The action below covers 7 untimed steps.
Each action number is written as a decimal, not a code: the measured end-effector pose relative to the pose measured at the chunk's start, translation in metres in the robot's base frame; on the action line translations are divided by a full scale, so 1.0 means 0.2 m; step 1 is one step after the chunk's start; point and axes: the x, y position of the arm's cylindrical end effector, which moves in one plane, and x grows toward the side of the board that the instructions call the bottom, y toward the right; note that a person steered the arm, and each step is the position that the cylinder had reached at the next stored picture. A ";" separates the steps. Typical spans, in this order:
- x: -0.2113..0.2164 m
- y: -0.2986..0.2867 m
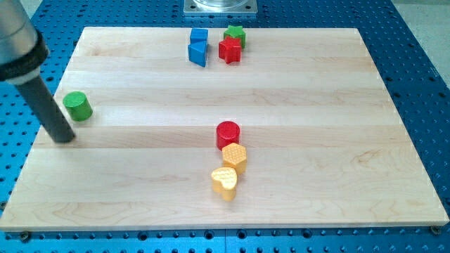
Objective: Push the green circle towards the top left side of the board
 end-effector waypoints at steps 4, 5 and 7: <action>-0.23 0.24; -0.49 0.23; -0.83 0.23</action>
